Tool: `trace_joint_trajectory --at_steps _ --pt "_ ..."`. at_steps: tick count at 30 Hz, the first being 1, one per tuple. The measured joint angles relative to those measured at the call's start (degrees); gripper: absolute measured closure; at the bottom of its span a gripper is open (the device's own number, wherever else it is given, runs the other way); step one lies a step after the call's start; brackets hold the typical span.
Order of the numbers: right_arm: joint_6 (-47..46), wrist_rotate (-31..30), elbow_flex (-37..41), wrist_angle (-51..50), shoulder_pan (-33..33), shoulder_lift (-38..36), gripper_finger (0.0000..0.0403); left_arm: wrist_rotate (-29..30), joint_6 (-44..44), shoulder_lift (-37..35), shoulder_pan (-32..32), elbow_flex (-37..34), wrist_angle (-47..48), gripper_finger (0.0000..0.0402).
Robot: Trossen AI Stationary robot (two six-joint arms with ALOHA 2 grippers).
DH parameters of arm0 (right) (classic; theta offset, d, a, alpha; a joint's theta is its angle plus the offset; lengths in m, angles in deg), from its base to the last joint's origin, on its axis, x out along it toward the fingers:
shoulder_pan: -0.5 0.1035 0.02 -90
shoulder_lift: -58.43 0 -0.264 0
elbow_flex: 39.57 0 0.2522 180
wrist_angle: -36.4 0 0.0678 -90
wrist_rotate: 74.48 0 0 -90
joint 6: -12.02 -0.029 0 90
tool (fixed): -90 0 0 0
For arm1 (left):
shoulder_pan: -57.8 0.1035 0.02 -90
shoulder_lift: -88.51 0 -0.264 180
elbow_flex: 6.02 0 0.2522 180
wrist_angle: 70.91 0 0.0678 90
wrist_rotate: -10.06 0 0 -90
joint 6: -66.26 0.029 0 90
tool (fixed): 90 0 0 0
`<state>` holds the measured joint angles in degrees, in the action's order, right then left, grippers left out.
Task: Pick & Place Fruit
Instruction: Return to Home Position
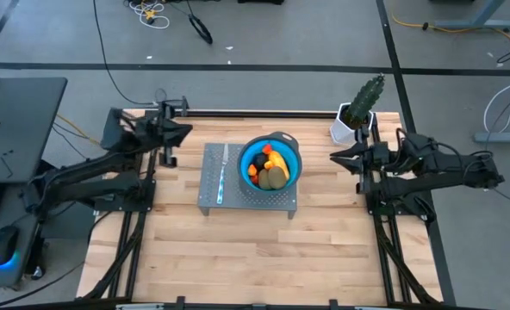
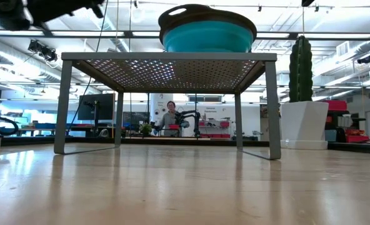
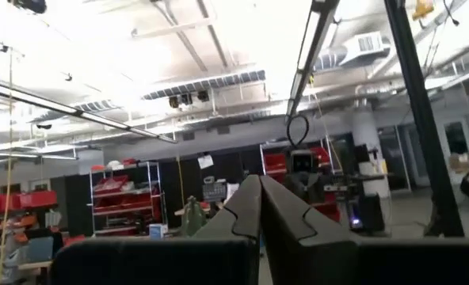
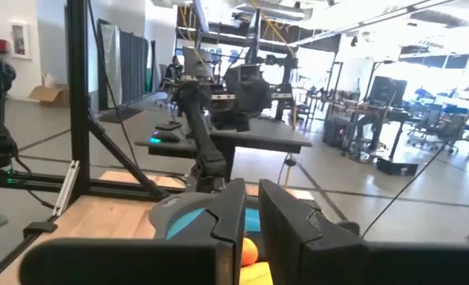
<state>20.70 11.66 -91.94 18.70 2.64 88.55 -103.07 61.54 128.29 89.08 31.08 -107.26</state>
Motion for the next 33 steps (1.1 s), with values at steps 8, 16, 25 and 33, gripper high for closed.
trace_joint_trajectory --at_steps 8,16,25,33 --pt "-1.9 -1.4 0.0 -4.0 -0.7 -4.9 0.0357 -0.2 -4.2 -12.6 2.5 -4.1 9.9 0.0395" --pt "-4.5 -3.6 0.0 -6.7 -0.7 -10.2 0.0357 1.4 -7.4 -22.3 2.6 -8.9 10.3 0.0387" --pt "-8.7 -8.1 0.0 -12.0 -0.7 -13.9 0.0357 1.5 -10.1 -27.1 2.7 -11.3 11.2 0.0394" --pt "-7.1 -8.1 0.0 -12.7 -0.7 -18.1 0.0357 2.9 -12.8 -32.1 3.4 -11.3 15.3 0.0390"
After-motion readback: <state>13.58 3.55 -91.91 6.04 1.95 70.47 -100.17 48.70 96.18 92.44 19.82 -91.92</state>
